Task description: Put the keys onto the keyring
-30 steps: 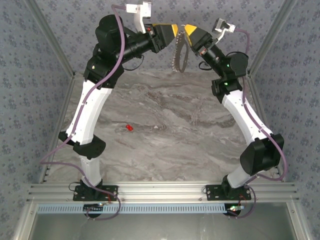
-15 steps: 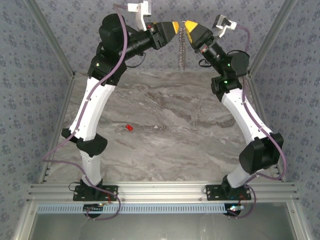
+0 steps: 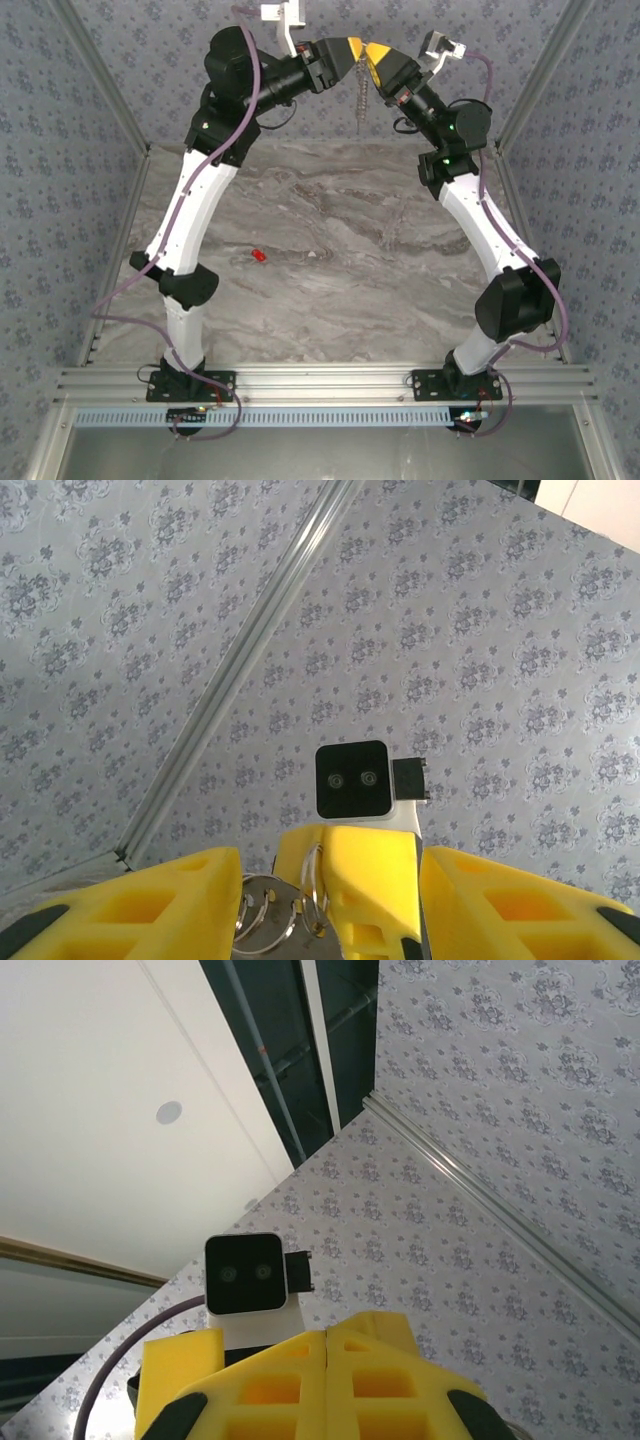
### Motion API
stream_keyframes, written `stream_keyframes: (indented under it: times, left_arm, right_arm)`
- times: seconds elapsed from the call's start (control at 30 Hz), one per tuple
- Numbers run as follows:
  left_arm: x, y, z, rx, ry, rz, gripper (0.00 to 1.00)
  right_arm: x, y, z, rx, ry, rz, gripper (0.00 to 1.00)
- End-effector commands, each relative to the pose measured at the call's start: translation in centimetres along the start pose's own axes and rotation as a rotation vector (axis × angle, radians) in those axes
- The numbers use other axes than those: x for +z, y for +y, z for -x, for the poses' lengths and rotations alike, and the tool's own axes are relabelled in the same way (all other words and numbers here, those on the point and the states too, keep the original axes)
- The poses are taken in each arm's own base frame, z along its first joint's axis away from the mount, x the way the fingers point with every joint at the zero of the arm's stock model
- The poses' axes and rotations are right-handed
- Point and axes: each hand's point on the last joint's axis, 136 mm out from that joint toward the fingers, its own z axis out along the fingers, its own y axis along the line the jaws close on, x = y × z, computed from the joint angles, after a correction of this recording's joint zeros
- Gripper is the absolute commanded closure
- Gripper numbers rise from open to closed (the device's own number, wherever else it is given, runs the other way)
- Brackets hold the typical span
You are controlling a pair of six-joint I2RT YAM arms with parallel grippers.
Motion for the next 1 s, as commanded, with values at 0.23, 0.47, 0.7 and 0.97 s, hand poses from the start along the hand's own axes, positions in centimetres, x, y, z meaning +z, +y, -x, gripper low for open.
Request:
stream_keyframes:
  times: [0.23,0.47,0.7,0.97]
  left_arm:
    - [0.39,0.05,0.44,-0.003,-0.018,-0.032,0.53]
    - [0.53,0.00,0.54,-0.007,-0.024,-0.042,0.67]
    - [0.58,-0.08,0.47,-0.012,-0.021,-0.049,0.71]
    - [0.73,-0.01,0.24,-0.017,-0.014,-0.054,0.75]
  right_arm:
    - [0.24,3.29,0.93,-0.037,-0.011,0.097,1.00]
    - [0.24,3.12,0.87,-0.031,-0.009,0.097,1.00]
    - [0.28,3.06,0.94,-0.028,-0.010,0.098,1.00]
    - [0.36,3.40,0.67,-0.025,-0.004,0.104,1.00]
